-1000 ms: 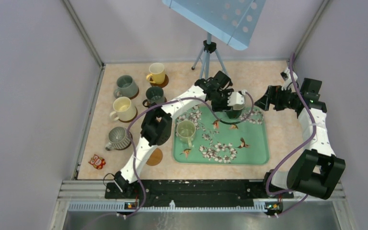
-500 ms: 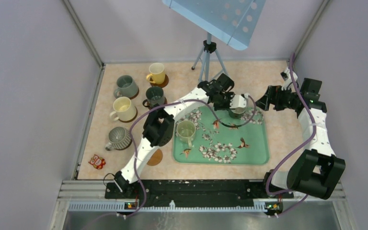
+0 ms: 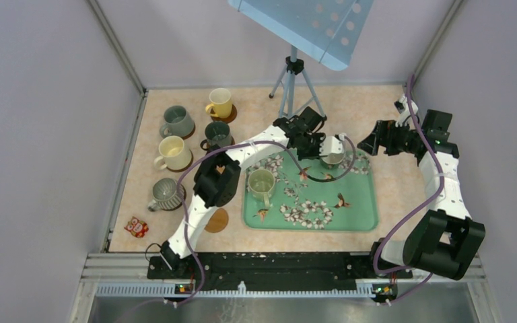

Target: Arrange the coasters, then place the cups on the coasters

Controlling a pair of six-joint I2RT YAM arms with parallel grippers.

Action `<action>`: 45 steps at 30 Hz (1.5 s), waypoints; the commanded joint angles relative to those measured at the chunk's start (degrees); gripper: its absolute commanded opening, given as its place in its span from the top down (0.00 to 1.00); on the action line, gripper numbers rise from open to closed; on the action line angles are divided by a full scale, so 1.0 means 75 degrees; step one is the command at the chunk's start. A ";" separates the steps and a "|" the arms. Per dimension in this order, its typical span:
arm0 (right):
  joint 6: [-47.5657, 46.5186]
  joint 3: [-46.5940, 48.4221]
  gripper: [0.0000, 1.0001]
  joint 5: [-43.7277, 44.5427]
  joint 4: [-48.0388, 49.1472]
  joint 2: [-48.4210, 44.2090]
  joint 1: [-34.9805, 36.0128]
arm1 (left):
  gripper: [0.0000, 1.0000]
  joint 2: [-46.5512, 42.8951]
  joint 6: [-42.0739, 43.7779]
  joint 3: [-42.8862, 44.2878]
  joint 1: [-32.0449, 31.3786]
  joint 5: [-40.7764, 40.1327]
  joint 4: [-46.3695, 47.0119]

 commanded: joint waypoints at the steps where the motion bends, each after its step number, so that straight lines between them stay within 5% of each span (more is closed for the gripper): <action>1: 0.0006 0.0158 0.04 -0.0028 0.0099 -0.0243 0.0021 | 1.00 -0.0867 -0.0467 -0.0193 0.0097 0.0778 -0.0176; 20: 0.0032 0.0117 0.04 0.0007 0.0130 -0.0220 0.0015 | 1.00 -0.3384 -0.2494 -0.1277 0.1706 0.2731 -0.0720; 34: 0.0126 0.0041 0.04 0.0020 0.0224 -0.0065 0.0026 | 1.00 -0.6721 -0.2192 -0.4428 0.4899 0.2442 -0.1659; 45: 0.0185 -0.0041 0.04 -0.0104 0.0173 -0.0016 0.0027 | 1.00 -0.8020 -0.2309 -0.7030 0.5527 0.1100 -0.1112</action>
